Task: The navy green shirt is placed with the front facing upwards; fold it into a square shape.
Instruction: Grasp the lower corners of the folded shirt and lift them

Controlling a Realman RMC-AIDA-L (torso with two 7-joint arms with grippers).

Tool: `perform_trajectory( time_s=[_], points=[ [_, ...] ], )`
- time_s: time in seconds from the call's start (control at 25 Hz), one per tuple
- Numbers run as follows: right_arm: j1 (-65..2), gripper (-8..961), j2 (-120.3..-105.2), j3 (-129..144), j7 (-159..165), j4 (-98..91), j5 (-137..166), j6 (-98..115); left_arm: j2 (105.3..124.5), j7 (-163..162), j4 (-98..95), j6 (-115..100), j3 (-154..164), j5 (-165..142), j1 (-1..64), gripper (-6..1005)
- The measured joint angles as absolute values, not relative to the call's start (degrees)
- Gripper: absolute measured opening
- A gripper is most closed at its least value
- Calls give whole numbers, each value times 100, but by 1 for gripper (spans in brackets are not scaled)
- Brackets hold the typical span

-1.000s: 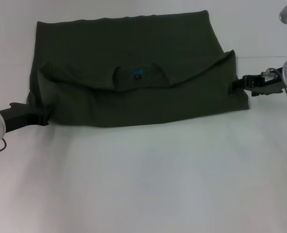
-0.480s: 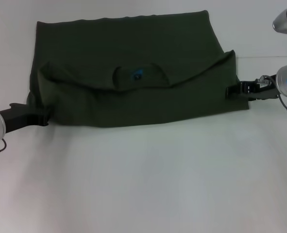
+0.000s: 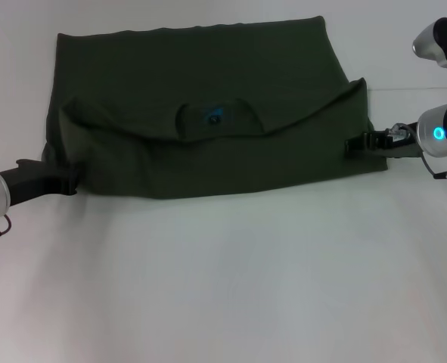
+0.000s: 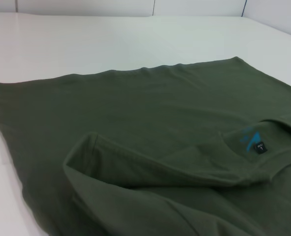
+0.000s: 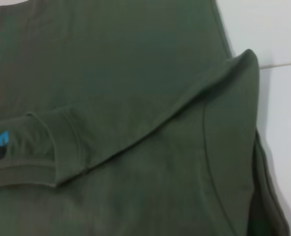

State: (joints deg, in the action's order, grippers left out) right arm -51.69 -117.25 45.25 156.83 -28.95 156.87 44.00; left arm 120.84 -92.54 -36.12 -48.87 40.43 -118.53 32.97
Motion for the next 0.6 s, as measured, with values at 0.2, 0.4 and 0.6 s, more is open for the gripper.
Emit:
perform_trajectory(
  time_s=[0.2,0.4,0.6],
  points=[
    [-5174,559,-11741,4667,15645,-2930,15682,4427,12084,-9260,-3619,-4886,4043,-11848,3296,52],
    [-5177,446,-11741,4670,15643,-2933,15698,4438,12084,-9258,-3621,-4886,4043,-11823,3299,53],
    [-5168,333,-11741,4737,15619,-2947,15709,4436,12084,-9260,-3623,-4887,4036,-11816,3310,54]
  ],
)
